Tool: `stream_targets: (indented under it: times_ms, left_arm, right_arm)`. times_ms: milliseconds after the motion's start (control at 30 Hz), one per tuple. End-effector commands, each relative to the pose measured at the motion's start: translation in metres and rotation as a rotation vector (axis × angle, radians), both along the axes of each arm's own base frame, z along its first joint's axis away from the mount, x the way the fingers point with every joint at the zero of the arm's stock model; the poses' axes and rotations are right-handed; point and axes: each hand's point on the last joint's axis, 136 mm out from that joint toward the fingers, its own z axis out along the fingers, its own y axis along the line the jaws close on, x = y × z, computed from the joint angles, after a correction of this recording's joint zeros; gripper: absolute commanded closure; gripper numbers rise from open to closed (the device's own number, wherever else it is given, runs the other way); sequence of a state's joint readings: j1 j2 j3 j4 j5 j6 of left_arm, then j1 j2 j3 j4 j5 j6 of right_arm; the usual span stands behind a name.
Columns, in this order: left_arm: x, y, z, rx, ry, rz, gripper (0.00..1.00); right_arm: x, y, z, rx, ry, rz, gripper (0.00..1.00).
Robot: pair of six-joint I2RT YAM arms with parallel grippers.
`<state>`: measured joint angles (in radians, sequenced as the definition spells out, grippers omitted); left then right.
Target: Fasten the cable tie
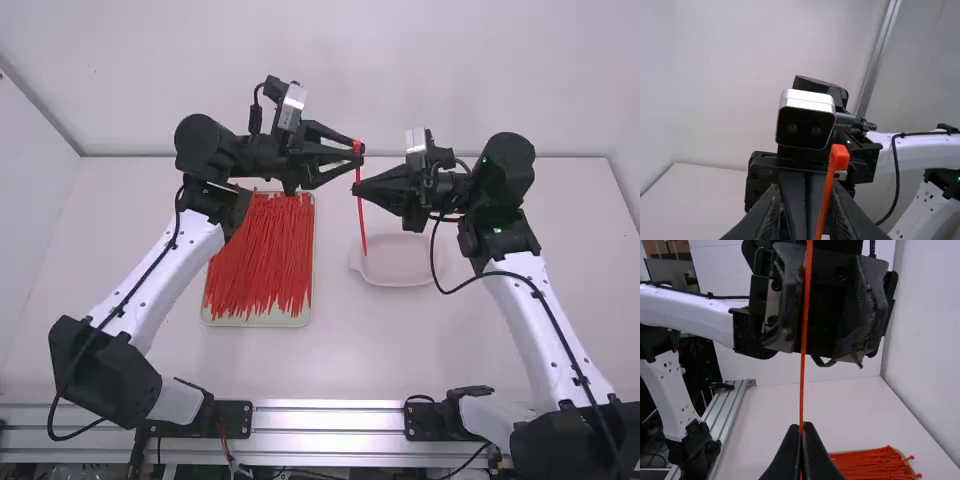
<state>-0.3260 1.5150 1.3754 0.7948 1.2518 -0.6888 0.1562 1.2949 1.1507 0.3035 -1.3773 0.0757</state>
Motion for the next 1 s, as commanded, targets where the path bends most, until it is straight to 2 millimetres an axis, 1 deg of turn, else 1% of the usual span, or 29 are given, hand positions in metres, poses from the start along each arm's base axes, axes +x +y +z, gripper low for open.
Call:
stream_targets:
  times_ms: [0, 33, 67, 100, 133, 233, 267, 333, 367, 400, 433, 467, 500, 600, 700, 833, 967]
  left_arm:
    - [-0.004, -0.001, 0.013, -0.018, -0.033, 0.002, 0.75]
    - [-0.004, -0.001, 0.013, -0.019, -0.032, 0.003, 0.78]
    - [-0.004, -0.001, 0.014, -0.020, -0.035, 0.002, 0.84]
    - [-0.004, -0.001, 0.014, -0.021, -0.037, 0.002, 0.93]
    - [-0.005, 0.000, 0.014, -0.022, -0.043, 0.001, 0.98]
    - [-0.006, 0.000, 0.017, -0.029, -0.034, 0.001, 0.98]
    - [-0.007, 0.000, 0.018, -0.030, -0.044, -0.003, 0.98]
    - [-0.006, 0.002, 0.019, -0.035, -0.029, 0.001, 0.98]
    - [-0.006, 0.003, 0.019, -0.035, -0.029, 0.001, 0.98]
    - [-0.005, 0.005, 0.021, -0.037, -0.027, 0.003, 0.98]
    - [-0.005, 0.007, 0.022, -0.040, -0.020, 0.004, 0.98]
    - [-0.005, 0.008, 0.025, -0.041, -0.014, 0.004, 0.98]
    - [-0.005, 0.008, 0.025, -0.039, -0.013, 0.003, 0.98]
    - [-0.009, 0.008, 0.033, -0.017, -0.029, -0.011, 0.98]
    - [-0.007, 0.008, 0.043, 0.005, -0.048, 0.004, 0.98]
    - [-0.008, 0.009, 0.058, 0.030, -0.082, 0.033, 0.98]
    - [-0.016, 0.009, 0.074, 0.044, -0.145, 0.043, 0.98]
  right_arm:
    - [-0.002, 0.000, 0.010, 0.005, -0.027, 0.007, 1.00]
    - [-0.002, 0.000, 0.010, 0.005, -0.027, 0.007, 1.00]
    - [-0.003, 0.000, 0.010, 0.004, -0.027, 0.008, 1.00]
    - [-0.003, 0.000, 0.010, 0.004, -0.026, 0.008, 1.00]
    - [-0.003, 0.000, 0.010, 0.004, -0.027, 0.008, 1.00]
    - [-0.003, 0.000, 0.010, 0.004, -0.026, 0.008, 1.00]
    - [-0.003, 0.000, 0.010, 0.004, -0.026, 0.008, 0.98]
    - [-0.002, 0.000, 0.009, 0.003, -0.016, 0.007, 0.82]
    - [-0.002, 0.000, 0.009, 0.003, -0.015, 0.007, 0.80]
    - [-0.003, 0.000, 0.008, 0.002, -0.012, 0.009, 0.70]
    - [-0.003, 0.000, 0.007, 0.000, -0.005, 0.011, 0.64]
    - [-0.003, 0.000, 0.005, -0.003, -0.006, 0.011, 0.60]
    - [-0.003, 0.000, 0.004, -0.005, -0.003, 0.011, 0.59]
    - [-0.004, 0.000, -0.004, -0.017, 0.011, 0.015, 0.50]
    - [-0.004, 0.000, -0.013, -0.032, 0.026, 0.016, 0.47]
    - [-0.007, 0.000, -0.024, -0.049, 0.050, 0.021, 0.46]
    - [-0.014, 0.005, -0.034, -0.066, 0.063, 0.046, 0.46]
